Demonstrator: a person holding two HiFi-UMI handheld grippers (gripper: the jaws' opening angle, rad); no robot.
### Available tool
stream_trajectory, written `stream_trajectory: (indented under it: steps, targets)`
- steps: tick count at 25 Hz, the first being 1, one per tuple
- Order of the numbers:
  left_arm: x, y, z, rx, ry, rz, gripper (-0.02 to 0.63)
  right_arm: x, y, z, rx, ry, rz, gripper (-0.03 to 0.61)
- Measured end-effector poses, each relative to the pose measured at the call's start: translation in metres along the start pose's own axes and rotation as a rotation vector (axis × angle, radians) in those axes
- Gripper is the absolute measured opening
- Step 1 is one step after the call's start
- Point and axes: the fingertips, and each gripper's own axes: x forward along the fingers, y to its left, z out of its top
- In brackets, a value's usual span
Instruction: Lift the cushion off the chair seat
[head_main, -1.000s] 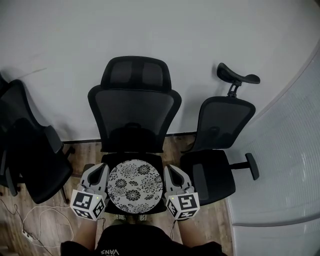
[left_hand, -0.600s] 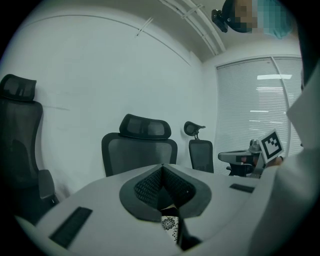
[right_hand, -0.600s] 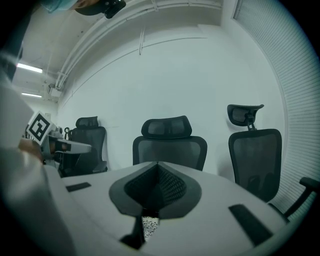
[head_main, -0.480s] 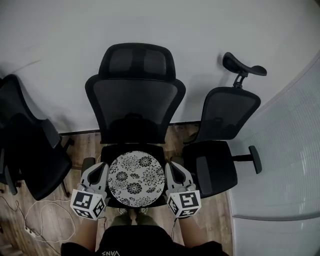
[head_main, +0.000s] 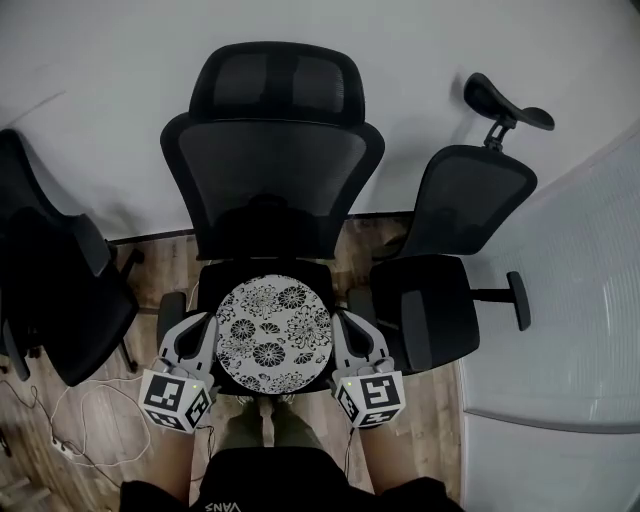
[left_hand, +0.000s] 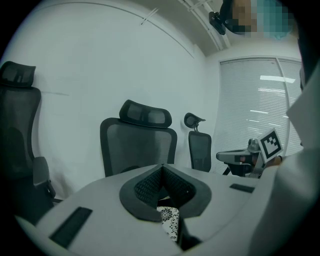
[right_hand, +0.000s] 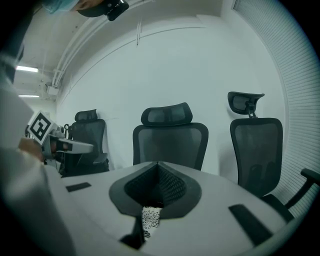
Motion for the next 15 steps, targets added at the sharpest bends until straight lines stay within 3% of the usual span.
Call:
stream_trajectory:
  steps: [15]
  targets:
    - [0.024, 0.011, -0.057, -0.035, 0.065, -0.006, 0.011, 0.022, -0.005, -0.062, 0.036, 0.067, -0.008, 0.017]
